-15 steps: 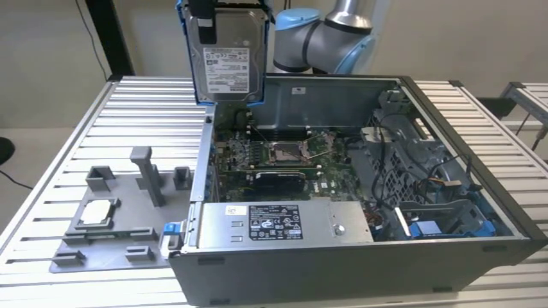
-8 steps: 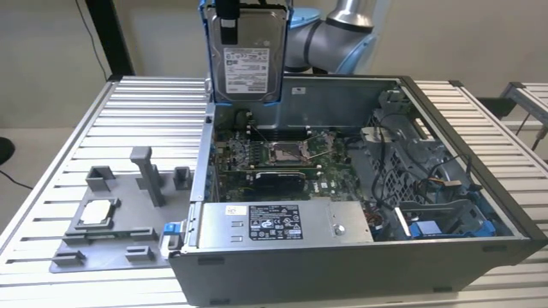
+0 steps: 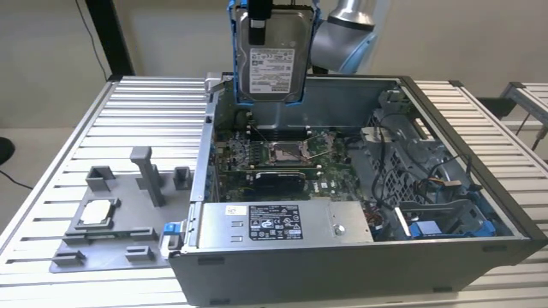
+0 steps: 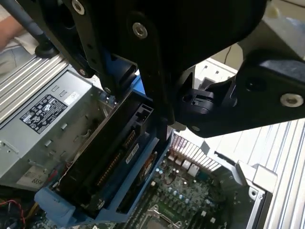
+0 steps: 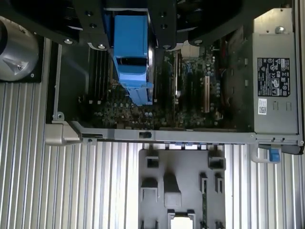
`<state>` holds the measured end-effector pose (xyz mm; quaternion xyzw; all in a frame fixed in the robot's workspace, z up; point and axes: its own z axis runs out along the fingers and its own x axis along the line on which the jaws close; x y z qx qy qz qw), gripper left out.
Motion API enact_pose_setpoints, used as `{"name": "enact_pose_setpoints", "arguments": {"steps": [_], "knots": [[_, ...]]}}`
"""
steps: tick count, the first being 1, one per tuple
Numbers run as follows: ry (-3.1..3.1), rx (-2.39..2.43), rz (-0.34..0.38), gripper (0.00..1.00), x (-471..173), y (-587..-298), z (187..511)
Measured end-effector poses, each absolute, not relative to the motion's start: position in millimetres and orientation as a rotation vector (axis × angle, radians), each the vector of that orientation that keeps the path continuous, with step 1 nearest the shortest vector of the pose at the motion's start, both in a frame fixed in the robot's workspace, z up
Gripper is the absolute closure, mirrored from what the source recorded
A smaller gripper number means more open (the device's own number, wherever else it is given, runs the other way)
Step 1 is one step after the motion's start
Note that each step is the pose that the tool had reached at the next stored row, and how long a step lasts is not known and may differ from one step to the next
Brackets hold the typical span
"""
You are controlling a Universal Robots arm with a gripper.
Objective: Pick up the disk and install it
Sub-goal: 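Pick up the disk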
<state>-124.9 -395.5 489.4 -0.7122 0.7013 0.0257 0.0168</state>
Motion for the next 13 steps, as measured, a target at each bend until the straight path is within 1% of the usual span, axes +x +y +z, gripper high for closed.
{"name": "enact_pose_setpoints", "arguments": {"steps": [13], "knots": [[2.180, -2.214, 0.080, 1.00, -72.0, -395.5, 489.5]]}}
